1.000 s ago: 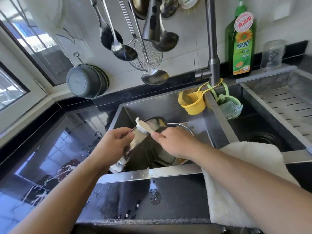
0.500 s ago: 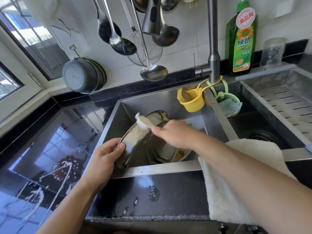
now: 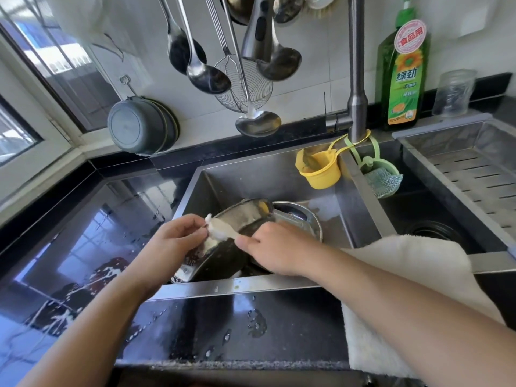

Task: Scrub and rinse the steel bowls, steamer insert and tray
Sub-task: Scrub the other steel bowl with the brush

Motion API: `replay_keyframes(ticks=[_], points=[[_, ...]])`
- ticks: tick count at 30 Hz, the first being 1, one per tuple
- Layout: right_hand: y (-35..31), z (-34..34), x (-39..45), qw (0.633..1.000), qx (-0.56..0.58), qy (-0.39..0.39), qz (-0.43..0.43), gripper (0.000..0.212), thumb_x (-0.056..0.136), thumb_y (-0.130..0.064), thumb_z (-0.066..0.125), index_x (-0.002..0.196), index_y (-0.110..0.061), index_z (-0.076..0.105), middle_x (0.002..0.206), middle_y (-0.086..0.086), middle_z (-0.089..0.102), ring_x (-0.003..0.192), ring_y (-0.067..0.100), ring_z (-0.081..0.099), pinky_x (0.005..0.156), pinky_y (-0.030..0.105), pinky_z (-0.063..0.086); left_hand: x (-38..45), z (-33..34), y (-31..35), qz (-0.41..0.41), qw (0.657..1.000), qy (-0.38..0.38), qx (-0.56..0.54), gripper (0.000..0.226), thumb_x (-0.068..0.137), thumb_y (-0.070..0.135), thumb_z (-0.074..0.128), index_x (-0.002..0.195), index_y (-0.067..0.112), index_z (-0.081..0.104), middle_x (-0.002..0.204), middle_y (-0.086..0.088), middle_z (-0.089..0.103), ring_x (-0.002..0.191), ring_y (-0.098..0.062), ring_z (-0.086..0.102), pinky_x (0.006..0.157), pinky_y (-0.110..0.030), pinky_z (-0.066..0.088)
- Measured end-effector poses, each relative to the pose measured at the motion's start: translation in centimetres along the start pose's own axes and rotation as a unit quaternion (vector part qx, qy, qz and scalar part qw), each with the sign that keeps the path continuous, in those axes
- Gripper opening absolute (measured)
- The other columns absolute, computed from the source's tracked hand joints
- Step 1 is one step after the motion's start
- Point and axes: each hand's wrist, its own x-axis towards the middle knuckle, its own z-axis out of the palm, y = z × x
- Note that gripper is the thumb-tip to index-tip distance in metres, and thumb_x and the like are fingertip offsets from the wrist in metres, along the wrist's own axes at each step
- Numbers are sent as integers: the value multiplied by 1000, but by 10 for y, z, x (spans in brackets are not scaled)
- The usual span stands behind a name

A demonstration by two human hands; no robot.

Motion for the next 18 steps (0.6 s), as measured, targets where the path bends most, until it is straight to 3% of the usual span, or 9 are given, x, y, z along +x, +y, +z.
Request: replay_keyframes(ticks=[3,7,11,13,15,18], points=[[-2,0,-4,1000,-11,18,-8,62,98,-69,29,68,-19,50,82,4,59,85,28,56,79,40,48,-2,14,1,36,998,41,44,29,105,5,55,99,21,78,94,-21,74,82,-25,65,81,-39,47],[15,-19,8,996,0,75,54,62,100,-67,26,65,-20,45,82,5,58,88,30,60,74,39,45,-2,22,9,-13,987,43,-155,45,103,-9,44,104,15,81,99,-24,76,84,-29,72,85,-44,56],[3,-2,-2,998,-42,47,-10,64,98,-69,26,65,-19,50,87,8,63,91,32,60,72,38,42,5,28,21,-35,968,30,-246,41,94,-11,44,117,4,73,106,-26,75,86,-32,75,80,-43,62],[-3,-2,-1,999,-37,37,-8,62,99,-68,28,65,-21,50,80,4,57,84,30,56,71,38,42,9,28,23,-35,963,42,-265,38,95,-3,45,121,1,72,112,-28,74,95,-36,73,90,-47,59],[5,-15,7,995,-25,89,34,61,100,-67,26,66,-22,49,75,0,54,80,30,56,68,39,43,10,31,24,-52,958,27,-281,38,103,18,45,125,0,70,117,-29,72,101,-39,71,94,-50,56],[8,-20,6,993,-32,105,34,63,101,-66,25,66,-21,50,71,-2,53,79,30,59,63,37,41,11,34,25,-78,953,38,-292,51,104,39,44,126,1,69,109,-26,74,87,-35,72,77,-40,59]])
